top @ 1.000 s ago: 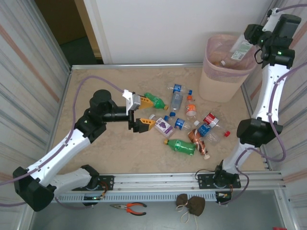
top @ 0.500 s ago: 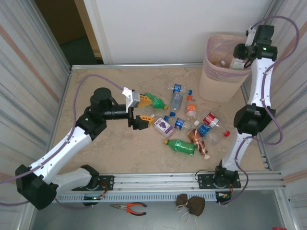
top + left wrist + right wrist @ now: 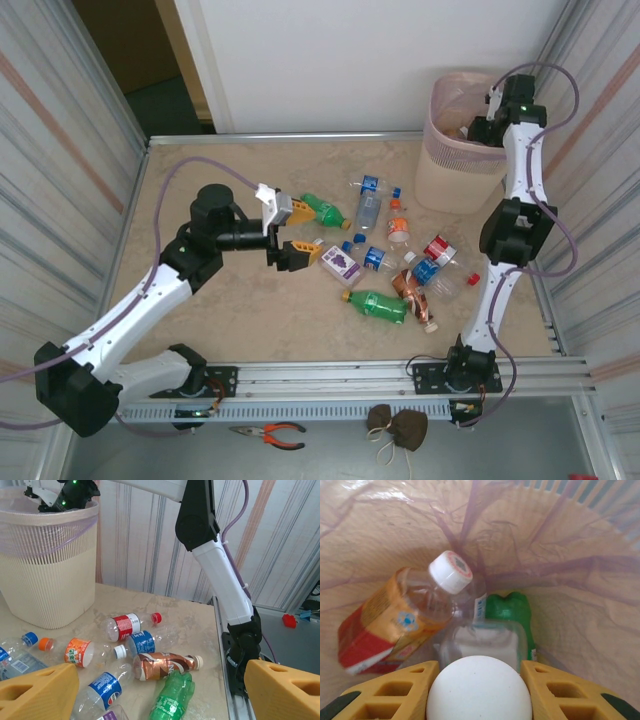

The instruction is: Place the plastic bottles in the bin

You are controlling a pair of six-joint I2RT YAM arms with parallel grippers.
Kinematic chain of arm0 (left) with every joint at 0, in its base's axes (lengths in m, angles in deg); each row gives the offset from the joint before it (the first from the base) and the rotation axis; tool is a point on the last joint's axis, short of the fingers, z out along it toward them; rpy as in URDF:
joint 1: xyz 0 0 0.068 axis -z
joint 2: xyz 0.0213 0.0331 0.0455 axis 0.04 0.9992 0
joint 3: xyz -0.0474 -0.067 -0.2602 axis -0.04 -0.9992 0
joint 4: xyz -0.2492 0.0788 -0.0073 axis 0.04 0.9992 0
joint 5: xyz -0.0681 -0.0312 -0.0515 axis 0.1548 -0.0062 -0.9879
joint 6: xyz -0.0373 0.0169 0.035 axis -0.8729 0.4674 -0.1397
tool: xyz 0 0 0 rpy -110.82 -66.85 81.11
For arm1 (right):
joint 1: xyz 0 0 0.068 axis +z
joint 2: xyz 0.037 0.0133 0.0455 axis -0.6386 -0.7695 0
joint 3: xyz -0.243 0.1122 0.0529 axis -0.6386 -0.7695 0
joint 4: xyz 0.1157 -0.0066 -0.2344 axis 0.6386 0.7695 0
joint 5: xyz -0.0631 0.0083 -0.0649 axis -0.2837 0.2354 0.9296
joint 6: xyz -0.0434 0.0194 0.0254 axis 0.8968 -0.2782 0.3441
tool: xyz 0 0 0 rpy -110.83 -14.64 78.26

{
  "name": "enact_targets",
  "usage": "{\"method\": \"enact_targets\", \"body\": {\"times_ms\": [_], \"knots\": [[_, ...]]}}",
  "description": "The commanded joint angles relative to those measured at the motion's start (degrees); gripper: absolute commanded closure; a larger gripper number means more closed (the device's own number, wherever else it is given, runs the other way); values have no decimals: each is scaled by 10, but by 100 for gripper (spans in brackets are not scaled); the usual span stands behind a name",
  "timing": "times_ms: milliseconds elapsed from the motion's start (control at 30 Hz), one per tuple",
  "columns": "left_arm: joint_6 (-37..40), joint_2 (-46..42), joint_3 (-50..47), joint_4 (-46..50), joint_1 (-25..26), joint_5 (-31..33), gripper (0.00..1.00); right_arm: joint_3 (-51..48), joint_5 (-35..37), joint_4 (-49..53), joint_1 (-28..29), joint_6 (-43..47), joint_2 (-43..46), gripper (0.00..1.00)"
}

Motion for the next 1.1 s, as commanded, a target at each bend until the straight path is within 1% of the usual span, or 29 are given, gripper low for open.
{"method": "enact_targets", "body": {"times_ms": [0,200,233,267,533,767,967,1067], "knots": [[-4,-10,-7,-18,-5,-3,14,8,14,27,1,7,-23,61],[-6,-11,-10,-21,-7,1,14,17,13,21,2,0,-34,50],[-7,-12,-10,-21,-6,2,14,20,13,21,3,-1,-31,47],[-7,-13,-9,-21,-6,3,14,22,13,19,2,-1,-26,42],[-13,-13,-7,-23,-6,8,14,27,15,-1,9,-5,50,31],[-23,-10,-9,-19,-6,27,14,26,9,-4,20,-7,115,28],[-36,1,-3,15,-7,105,14,13,7,3,40,-3,172,28],[-52,15,6,33,-7,139,14,-28,5,-13,53,-4,216,28]]}}
